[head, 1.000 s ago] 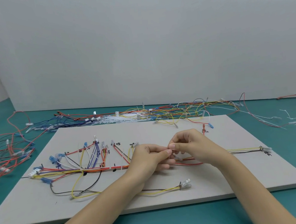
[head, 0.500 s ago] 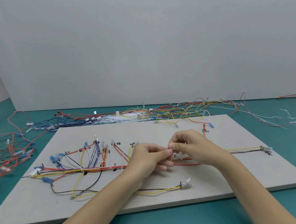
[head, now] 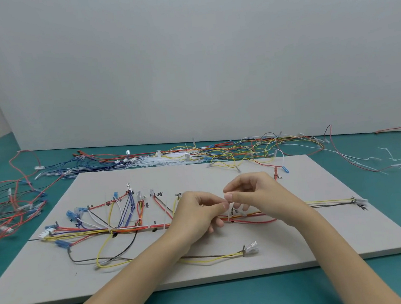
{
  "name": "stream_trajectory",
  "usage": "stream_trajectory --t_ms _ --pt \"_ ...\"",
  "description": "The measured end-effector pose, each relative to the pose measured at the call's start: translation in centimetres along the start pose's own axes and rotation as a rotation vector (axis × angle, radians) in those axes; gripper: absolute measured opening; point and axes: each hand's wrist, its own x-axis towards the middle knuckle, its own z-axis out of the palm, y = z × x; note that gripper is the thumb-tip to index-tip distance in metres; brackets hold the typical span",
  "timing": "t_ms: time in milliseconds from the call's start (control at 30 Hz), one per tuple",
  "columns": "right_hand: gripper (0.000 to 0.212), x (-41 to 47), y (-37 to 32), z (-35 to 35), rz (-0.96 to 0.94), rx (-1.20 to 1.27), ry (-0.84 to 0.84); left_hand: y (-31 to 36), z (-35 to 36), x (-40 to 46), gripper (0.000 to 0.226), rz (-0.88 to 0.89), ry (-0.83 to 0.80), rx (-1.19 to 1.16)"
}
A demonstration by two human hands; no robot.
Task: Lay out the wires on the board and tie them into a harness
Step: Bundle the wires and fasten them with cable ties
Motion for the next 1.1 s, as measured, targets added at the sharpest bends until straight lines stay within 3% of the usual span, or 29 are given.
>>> stream_trajectory --t_ms 267,433,567,900,1100 --pt "0.005 -0.1 0.2 0.1 0.052 -0.010 0.009 -0.2 0.2 0.0 0.011 0.016 -0.011 0.014" --pt "0.006 0.1 0.5 0.2 0.098 0.024 -0.012 0.1 0.2 -0.2 0.011 0.251 0.080 0.342" --pt "0.011 0.1 0.7 0.1 0.091 0.009 -0.052 0.2 0.4 -0.3 0.011 0.328 0.083 0.427" --pt "0.017 0.5 1.3 0.2 -0.013 -0.109 -0.017 -0.6 0.8 -0.3 0.012 0.330 0.104 0.396" --pt "0.010 0.3 1.3 -0.3 0.029 -0.066 -0.071 -0.4 0.7 -0.4 0.014 0.281 0.062 0.298"
